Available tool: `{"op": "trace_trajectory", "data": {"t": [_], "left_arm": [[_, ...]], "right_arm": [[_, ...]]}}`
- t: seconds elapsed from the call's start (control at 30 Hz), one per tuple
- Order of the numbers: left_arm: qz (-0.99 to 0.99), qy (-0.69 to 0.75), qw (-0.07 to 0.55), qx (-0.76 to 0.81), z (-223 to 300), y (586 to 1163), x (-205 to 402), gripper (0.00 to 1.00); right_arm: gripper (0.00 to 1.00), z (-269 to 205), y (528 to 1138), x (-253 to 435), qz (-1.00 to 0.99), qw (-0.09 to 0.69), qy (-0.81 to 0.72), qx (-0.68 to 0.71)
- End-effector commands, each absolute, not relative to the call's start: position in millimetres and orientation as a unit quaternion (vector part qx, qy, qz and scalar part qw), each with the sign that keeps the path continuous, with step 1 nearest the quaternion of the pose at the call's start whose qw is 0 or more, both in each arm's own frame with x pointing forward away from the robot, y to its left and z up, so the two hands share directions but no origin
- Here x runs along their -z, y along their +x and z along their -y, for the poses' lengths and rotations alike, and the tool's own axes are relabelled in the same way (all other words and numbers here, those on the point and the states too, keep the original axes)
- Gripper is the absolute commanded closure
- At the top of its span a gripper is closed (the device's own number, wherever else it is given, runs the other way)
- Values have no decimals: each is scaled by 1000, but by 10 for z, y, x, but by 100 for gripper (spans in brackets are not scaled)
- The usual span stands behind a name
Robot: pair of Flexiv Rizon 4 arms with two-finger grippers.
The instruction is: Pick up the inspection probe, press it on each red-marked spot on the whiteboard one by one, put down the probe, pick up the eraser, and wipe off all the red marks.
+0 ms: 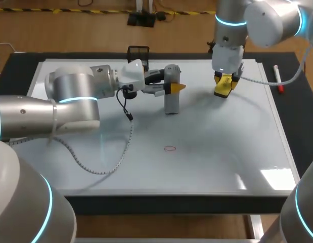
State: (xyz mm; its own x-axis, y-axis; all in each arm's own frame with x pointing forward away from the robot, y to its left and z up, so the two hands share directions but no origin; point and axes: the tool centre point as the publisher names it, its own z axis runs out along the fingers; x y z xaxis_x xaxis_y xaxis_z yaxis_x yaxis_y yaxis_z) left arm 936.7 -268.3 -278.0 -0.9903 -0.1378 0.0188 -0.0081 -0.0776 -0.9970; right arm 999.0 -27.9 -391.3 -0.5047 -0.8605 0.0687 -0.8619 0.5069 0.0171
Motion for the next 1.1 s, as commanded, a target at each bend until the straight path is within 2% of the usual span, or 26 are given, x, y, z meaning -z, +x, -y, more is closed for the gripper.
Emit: {"op": "trace_trajectory", "data": {"t": [0.03,0.4,1.1], "left_arm": [[-673,-56,42,737,2613,9349,2688,100],[-676,-59,70,732,2168,9326,2434,100],[-674,-138,158,708,631,9152,2379,100]], "right_arm": [[100,280,10000,3907,867,35,497,-11],[100,280,10000,3907,867,35,497,-11],[100,280,10000,3907,867,35,497,-11]]}}
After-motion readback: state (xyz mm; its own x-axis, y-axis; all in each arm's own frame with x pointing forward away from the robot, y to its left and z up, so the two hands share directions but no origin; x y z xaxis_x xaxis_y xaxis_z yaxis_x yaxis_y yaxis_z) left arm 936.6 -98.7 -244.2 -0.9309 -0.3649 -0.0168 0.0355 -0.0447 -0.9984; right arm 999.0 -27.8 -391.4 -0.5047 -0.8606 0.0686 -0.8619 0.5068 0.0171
